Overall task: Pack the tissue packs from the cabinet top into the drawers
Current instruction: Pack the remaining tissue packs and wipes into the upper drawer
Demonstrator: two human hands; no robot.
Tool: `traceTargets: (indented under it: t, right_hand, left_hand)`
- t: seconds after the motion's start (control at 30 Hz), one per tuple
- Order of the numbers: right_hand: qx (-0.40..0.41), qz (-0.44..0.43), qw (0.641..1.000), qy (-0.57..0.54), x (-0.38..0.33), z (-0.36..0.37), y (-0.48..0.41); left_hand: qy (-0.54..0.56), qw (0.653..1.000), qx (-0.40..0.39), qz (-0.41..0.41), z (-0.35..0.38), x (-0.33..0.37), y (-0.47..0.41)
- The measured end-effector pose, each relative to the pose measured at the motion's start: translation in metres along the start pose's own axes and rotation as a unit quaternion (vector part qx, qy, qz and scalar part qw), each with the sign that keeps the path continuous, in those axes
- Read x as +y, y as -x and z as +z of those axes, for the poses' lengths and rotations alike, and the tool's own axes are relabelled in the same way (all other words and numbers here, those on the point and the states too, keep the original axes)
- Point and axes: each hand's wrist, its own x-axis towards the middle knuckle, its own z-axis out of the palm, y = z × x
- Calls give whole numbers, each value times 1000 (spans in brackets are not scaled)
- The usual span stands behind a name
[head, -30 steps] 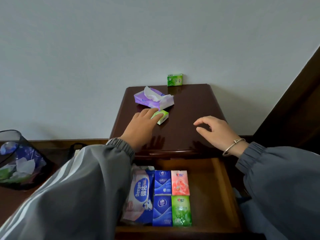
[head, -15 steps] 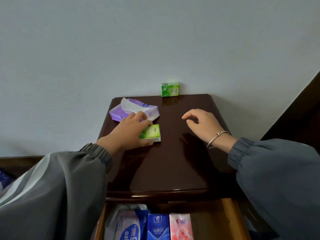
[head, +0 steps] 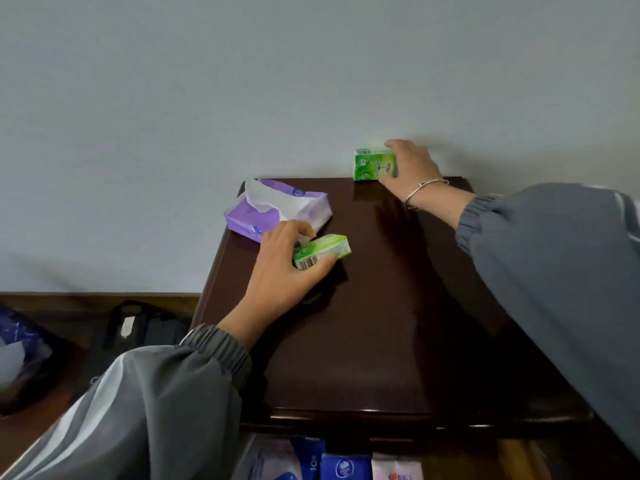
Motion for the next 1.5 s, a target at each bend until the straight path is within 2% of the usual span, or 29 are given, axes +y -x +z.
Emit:
traceTargets:
  t: [0.1, 0.23, 0.33, 0.43, 0.53, 0.63, 0.7, 0.77, 0.83, 0.9, 0.93, 1.03, 1.13, 1.27, 1.33, 1.5]
  right_hand:
    - [-15, -25, 999, 45, 2, 10, -8]
    - [18, -56, 987, 151, 4, 11, -9]
    - [22, -69, 978, 196, 3, 9, 0]
    - [18, -68, 981, 179, 5, 5, 19]
    - [37, -44, 994, 98, 4, -13, 44]
    - [38, 7, 995, -97, -2, -40, 77]
    - [18, 31, 954, -298, -11, -62, 105]
    - [-25, 36, 906, -422, -20, -85, 137]
    - [-93, 9, 880, -466, -28, -104, 170]
    - [-160, -17, 870, -467, -34, -119, 198]
    - [-184, -21, 874, -450, -37, -126, 209]
    - [-211, -11, 900, -381, -45, -144, 235]
    - [-218, 3, 901, -376, -48, -160, 256]
    - [-238, -21, 912, -334, -61, -173, 279]
    - [-241, -31, 926, -290, -71, -173, 287]
    - [-190, -37, 956, -220, -92, -159, 301]
  left_hand:
    - [-59, 997, -32, 32, 3, -1, -1]
    - [-200, 975, -67, 71, 9, -1, -1]
    - [-218, 971, -59, 77, 10, -1, 0]
    - [-198, 974, -46, 100, 8, 2, 3]
    - [-172, 976, -1, 134, 3, 7, 9]
    - [-126, 982, 64, 124, 1, 19, 23]
    - [-63, 990, 82, 93, 1, 34, 39]
    - [14, 995, 86, 46, 0, 50, 54]
    - [141, 987, 54, -56, -5, 66, 66]
    - [317, 933, -27, -166, -12, 85, 75]
    - [371, 906, -69, -191, -16, 93, 81]
    - [409, 867, -201, -203, -33, 114, 102]
    - [411, 837, -308, -191, -58, 132, 123]
    - [490, 767, -358, -209, -79, 141, 145]
    - [493, 758, -370, -214, -83, 145, 155]
    - [446, 784, -365, -230, -73, 145, 174]
